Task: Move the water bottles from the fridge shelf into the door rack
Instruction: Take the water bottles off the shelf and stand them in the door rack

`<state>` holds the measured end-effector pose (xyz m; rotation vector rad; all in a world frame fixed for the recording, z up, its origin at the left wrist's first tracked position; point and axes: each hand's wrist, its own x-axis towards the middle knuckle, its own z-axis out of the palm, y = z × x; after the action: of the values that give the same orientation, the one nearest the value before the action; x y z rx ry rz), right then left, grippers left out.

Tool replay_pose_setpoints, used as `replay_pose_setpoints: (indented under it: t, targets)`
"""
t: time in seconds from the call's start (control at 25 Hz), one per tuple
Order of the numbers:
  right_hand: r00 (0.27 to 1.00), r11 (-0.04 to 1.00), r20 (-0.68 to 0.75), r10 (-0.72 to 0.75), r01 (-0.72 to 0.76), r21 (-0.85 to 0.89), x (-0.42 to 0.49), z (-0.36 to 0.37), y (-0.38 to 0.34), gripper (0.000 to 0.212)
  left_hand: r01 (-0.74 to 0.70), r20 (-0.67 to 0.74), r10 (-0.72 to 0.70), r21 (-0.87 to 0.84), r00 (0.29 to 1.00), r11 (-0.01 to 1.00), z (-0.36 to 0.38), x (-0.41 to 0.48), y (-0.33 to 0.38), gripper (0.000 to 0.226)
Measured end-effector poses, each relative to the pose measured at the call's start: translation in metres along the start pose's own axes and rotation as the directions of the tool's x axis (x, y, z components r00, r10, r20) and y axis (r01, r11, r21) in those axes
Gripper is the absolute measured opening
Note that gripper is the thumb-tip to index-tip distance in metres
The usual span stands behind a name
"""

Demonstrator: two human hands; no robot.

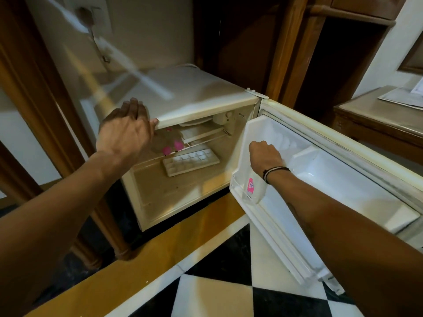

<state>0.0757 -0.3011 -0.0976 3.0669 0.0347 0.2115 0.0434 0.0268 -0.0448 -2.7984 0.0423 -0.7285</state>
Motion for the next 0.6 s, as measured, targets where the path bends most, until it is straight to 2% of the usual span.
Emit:
replay_pose_setpoints:
  t: [0.08, 0.2, 0.36, 0.48, 0.52, 0.6]
  targets:
    - [0.996, 0.992, -0.045, 0.075, -0.069, 0.107, 0.016, 0.008, 0.007, 0.024, -0.020, 0.044, 0.020, 0.001, 0.999, 1.000, -0.003, 0.001, -0.004, 0.078]
    - [0.987, 0.985, -0.117, 0.108, -0.090, 0.149, 0.030, 0.016, 0.007, 0.024, 0.011, -0.047, -0.011, 0.001, 0.999, 1.000, 0.004, -0.005, -0.001, 0.077]
    - [0.994, 0.994, -0.091, 0.067, -0.059, 0.090, 0.042, 0.017, 0.006, 0.024, 0.031, -0.177, -0.028, 0.016, 0.984, 0.999, 0.013, -0.008, 0.005, 0.074]
    - [0.998, 0.997, -0.060, 0.011, -0.016, -0.071, 0.048, 0.005, 0.005, 0.029, 0.049, -0.243, -0.043, 0.020, 0.969, 0.999, 0.023, -0.006, 0.006, 0.076]
    - [0.994, 0.991, -0.113, -0.009, -0.006, -0.131, 0.048, -0.002, 0.002, 0.029, 0.049, -0.264, -0.044, 0.013, 0.964, 0.999, 0.027, -0.006, 0.007, 0.076]
    - [0.965, 0.995, -0.254, -0.063, 0.039, -0.097, 0.051, -0.013, -0.021, 0.022, 0.046, -0.298, -0.044, 0.001, 0.954, 0.999, 0.034, -0.003, 0.007, 0.075]
